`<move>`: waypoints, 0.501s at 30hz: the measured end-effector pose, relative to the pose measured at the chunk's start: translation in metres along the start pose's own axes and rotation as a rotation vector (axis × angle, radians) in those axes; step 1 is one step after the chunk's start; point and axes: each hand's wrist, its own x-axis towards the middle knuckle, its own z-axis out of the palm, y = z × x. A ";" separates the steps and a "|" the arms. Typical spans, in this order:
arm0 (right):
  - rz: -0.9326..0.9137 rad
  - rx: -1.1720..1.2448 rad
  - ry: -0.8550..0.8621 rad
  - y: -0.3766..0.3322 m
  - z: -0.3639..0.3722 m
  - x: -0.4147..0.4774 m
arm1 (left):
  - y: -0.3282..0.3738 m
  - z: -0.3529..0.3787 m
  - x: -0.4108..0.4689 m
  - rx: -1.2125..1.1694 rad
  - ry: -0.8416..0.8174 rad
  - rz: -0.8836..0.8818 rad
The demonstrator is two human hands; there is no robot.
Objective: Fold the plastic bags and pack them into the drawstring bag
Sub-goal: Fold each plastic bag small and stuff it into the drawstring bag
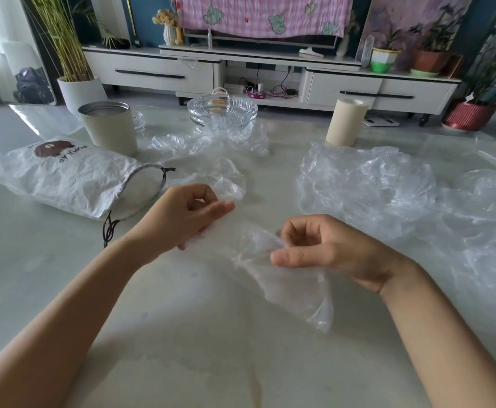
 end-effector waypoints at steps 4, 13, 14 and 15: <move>0.081 0.066 -0.032 -0.002 -0.003 -0.002 | 0.005 0.003 -0.004 -0.009 -0.052 0.030; 0.061 0.221 0.091 -0.002 0.031 0.019 | 0.003 0.010 -0.004 -0.040 -0.245 -0.016; 0.060 0.232 0.102 -0.001 0.029 0.018 | 0.002 0.008 -0.002 -0.027 -0.176 -0.005; 0.054 0.232 0.117 -0.001 0.027 0.017 | 0.001 0.006 0.000 -0.058 -0.086 0.004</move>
